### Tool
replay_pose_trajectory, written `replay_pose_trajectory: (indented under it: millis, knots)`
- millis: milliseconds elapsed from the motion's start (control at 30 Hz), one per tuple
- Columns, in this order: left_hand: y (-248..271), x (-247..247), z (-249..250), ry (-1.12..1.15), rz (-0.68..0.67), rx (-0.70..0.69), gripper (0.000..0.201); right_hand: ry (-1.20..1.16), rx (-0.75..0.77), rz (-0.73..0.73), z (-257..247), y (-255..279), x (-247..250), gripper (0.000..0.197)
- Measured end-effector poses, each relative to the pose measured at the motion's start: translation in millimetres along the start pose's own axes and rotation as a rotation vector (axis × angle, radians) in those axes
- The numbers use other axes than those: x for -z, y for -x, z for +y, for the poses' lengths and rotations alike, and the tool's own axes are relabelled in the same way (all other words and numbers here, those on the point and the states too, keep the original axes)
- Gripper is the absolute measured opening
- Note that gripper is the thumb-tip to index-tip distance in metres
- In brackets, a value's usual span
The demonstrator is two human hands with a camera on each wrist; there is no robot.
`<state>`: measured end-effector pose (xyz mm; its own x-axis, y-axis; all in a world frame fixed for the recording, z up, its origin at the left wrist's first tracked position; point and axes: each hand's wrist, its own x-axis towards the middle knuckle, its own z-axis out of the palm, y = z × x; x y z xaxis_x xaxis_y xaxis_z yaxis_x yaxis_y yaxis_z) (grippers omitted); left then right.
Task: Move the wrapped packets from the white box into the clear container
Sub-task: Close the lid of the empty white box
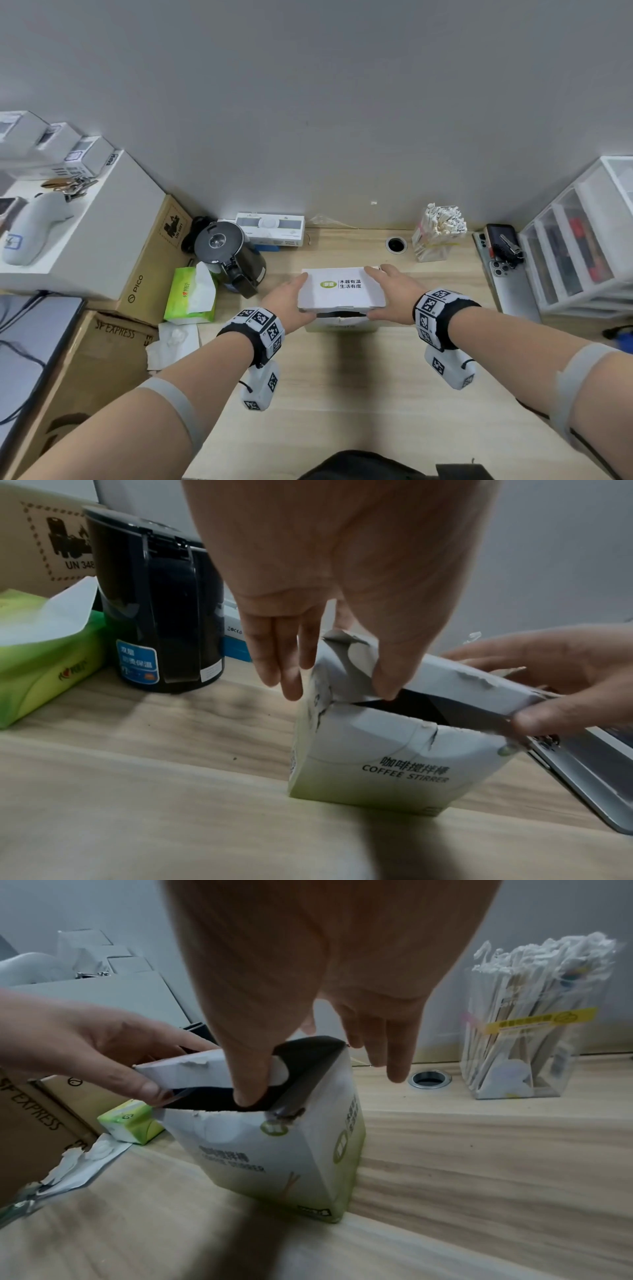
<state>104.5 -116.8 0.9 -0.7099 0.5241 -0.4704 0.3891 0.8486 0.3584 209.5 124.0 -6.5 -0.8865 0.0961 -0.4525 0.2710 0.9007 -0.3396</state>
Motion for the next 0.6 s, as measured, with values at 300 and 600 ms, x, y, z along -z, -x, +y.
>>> replay_pose_trajectory:
  millis: [300, 600]
  knots:
    - [0.0, -3.3, 4.5, -0.086, -0.054, 0.057, 0.094, -0.039, -0.020, -0.015, 0.3, -3.2, -6.1, 0.099]
    - [-4.3, -3.2, 9.3, -0.046, -0.120, 0.053, 0.094, -0.080, -0.051, 0.001, 0.0, -9.4, -5.6, 0.097]
